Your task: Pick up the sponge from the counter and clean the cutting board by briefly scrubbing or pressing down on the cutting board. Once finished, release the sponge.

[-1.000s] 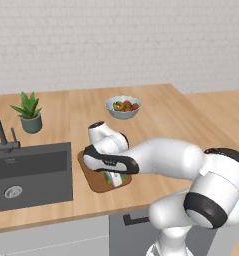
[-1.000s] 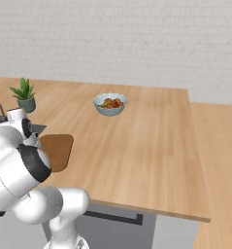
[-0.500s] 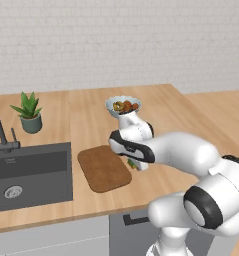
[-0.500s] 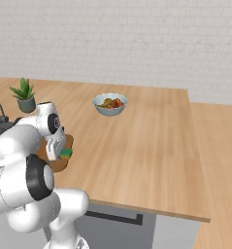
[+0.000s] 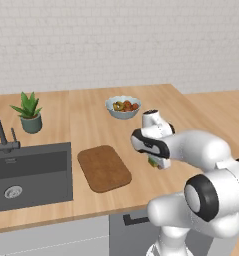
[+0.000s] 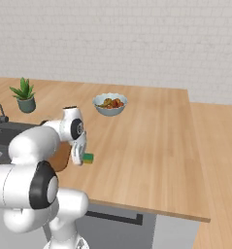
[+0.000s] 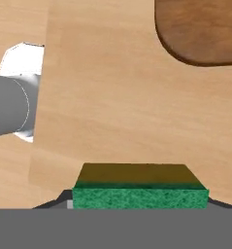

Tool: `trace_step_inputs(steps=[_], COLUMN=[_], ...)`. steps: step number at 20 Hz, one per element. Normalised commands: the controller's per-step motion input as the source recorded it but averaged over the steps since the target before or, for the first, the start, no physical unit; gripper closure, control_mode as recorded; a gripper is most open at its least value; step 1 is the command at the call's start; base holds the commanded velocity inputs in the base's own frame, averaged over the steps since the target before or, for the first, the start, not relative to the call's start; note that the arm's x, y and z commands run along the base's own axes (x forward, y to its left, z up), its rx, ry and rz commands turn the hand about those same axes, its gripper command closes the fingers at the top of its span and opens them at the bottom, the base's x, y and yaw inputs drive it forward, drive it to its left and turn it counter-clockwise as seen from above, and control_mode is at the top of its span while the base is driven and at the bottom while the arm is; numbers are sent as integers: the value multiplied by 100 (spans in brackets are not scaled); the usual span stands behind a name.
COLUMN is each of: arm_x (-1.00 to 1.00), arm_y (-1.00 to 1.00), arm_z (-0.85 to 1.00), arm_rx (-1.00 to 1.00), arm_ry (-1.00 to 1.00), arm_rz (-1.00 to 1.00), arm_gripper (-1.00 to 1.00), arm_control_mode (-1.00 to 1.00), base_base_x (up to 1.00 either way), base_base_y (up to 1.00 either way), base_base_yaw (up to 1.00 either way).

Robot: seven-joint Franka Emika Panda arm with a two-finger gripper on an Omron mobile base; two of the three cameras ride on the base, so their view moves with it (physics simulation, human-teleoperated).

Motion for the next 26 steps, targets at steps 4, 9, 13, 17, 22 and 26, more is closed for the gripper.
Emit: trace_step_inputs(steps=[4,9,13,17,22,26], arm_x=[6,29,3,0,-4,-21], arm_y=[-14,0,0,-1,-1,-17], arm_z=[-53,-46,-20,-6,8,63], arm_rx=[0,0,0,1,1,0], arm_ry=[3,1,0,-3,-5,-15], arm_rz=[0,0,0,0,0,0], arm_gripper=[100,-100,-100,-100,-100,-100], arm_control_mode=[-100,-100,-100,-100,-100,-100], base_base_x=[0,0,0,0,0,0], base_base_y=[0,0,0,0,0,0], base_base_yaw=[0,0,0,0,0,0])
